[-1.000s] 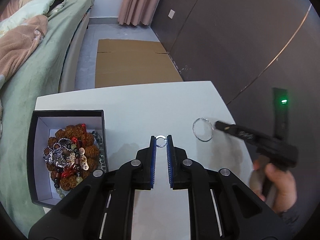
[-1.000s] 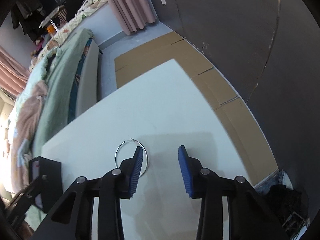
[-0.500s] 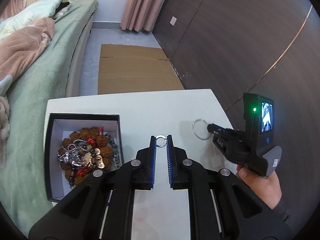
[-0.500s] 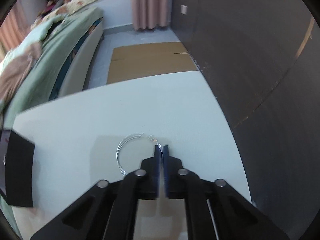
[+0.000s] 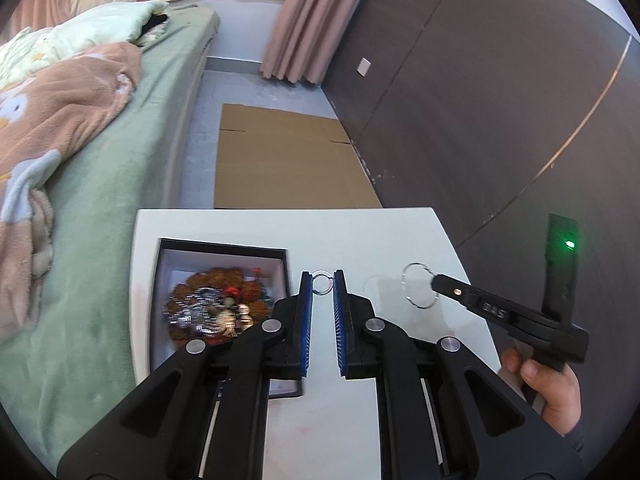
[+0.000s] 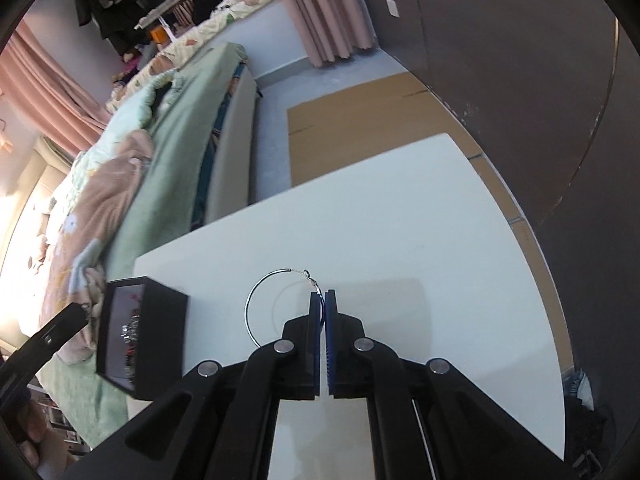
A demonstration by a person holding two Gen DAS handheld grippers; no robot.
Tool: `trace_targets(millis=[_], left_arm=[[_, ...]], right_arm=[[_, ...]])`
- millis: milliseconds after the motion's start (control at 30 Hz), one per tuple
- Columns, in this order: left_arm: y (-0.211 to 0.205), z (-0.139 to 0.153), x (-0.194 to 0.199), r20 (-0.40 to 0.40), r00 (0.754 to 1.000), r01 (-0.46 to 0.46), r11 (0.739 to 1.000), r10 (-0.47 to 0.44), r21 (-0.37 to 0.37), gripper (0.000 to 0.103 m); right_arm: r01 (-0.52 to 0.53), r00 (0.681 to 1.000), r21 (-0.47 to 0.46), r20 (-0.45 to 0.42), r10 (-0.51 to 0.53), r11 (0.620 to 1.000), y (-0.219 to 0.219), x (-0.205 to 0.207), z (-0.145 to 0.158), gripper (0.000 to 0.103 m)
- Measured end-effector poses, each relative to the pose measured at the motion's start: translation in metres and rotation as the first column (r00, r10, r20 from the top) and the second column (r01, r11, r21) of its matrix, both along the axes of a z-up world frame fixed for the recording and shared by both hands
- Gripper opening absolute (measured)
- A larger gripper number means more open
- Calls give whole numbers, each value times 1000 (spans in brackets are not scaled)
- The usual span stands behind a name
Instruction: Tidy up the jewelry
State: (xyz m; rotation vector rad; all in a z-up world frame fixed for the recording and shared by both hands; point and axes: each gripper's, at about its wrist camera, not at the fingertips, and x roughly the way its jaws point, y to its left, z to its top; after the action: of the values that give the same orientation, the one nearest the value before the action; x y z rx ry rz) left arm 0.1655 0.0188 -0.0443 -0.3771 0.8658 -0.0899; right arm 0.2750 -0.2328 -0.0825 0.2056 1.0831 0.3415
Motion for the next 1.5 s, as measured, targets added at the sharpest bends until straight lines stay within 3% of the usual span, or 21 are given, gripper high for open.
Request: trace_targets(millis=[233,267,333,367,567,733,833,933,1133,1333,1500], left_arm=[[24,0,-15,-17,998,-60,998,60,6,11],[28,-2,-17,-23,997,-71,997,71,4,15],[35,-3,-20,-31,994,-104,995,103,-1,60],[40,0,-25,-11,992,-127,992,127,0,64],[57,11,-42,16,985,-173,985,173,-6,64],[69,16,-55,29,978,-209,978,209,-8,74],[79,18,-61,34,972,-232,973,232,-9,76],[87,18,-66,29,967,-254,967,254,-20,76],[90,18,-73,25,965,-259,966,260,-9,79],[77,23,-79,49,973,-229,973,228,19,85],[57,28,-87,74,984,-169,983,164,75,96]], right_arm=[[-66,995,76,81,60,995,20,-39,30,2],[-74,994,87,83,67,993,23,-42,31,2],[-99,992,107,93,89,989,32,-49,34,2],[-117,989,117,102,105,986,40,-54,36,2],[-185,976,162,141,163,969,73,-83,44,2],[-214,971,211,156,183,954,97,-95,48,3],[-217,969,225,165,182,950,109,-93,46,9],[-181,982,256,90,163,949,112,-91,28,66],[-138,983,191,147,111,972,88,-108,41,67],[-95,988,150,137,74,984,59,-122,48,70],[-110,980,104,175,91,988,43,-134,64,81]])
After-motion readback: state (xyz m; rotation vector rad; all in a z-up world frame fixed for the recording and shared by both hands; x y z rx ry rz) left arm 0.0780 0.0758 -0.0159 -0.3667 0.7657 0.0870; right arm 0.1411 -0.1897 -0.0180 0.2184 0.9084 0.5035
